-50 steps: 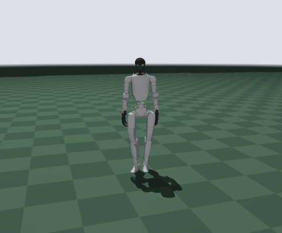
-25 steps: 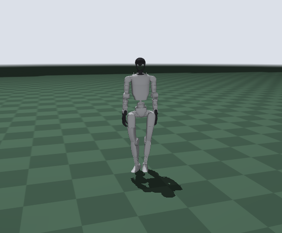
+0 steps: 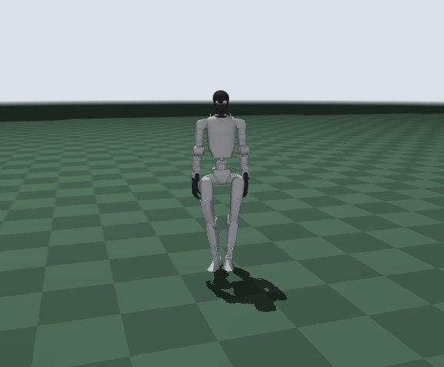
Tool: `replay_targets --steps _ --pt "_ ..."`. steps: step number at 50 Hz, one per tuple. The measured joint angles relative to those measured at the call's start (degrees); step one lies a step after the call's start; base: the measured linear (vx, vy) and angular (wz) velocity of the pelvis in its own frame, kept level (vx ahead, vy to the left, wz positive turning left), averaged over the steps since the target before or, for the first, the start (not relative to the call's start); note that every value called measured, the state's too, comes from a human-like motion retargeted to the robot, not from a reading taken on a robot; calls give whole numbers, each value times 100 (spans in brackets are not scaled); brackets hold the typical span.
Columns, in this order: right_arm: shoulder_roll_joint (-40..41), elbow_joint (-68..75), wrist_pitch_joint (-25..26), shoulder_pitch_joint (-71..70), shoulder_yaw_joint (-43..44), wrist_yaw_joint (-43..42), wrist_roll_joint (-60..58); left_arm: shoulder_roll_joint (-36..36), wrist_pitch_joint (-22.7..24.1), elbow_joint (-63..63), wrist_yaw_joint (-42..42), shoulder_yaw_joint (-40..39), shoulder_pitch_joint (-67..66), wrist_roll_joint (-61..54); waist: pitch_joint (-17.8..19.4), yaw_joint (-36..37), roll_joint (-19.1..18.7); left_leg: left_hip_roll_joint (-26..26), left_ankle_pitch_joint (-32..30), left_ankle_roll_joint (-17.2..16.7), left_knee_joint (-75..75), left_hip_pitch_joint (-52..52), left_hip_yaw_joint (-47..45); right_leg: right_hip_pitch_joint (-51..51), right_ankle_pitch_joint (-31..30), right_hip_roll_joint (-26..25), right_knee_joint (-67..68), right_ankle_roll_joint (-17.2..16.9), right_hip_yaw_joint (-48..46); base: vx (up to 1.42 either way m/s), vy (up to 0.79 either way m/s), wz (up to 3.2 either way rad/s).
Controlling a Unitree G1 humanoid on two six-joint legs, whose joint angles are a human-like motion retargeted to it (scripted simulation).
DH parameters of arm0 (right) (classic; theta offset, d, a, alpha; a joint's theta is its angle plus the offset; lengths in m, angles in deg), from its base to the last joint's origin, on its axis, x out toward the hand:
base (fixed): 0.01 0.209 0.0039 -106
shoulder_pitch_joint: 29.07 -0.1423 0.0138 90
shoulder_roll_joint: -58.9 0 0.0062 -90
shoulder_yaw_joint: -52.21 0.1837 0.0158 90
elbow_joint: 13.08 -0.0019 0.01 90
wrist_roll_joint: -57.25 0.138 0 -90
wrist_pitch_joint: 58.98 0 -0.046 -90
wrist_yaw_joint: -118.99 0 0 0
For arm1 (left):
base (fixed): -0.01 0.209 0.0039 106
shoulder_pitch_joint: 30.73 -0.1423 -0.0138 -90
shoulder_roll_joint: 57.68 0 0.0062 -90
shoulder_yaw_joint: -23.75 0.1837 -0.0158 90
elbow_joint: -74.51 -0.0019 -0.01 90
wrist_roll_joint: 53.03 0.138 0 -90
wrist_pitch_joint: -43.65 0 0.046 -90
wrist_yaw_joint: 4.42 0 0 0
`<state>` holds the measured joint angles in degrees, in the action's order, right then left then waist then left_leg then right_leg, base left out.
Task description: Upper body actions
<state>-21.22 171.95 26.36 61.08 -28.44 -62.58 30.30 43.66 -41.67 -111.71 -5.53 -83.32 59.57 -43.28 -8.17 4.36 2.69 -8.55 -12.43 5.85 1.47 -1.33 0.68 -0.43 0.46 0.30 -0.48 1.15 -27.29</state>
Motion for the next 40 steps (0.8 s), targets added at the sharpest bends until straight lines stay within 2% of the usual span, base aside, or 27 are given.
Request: replay_targets --steps 40 --pt "-55 42 56 -79 -79 120 -61 -23 -165 29 92 79 68 36 29 -59 -52 43 -221 -145 -27 -22 -1 37 -175 -139 -43 188 92 0 0 0"
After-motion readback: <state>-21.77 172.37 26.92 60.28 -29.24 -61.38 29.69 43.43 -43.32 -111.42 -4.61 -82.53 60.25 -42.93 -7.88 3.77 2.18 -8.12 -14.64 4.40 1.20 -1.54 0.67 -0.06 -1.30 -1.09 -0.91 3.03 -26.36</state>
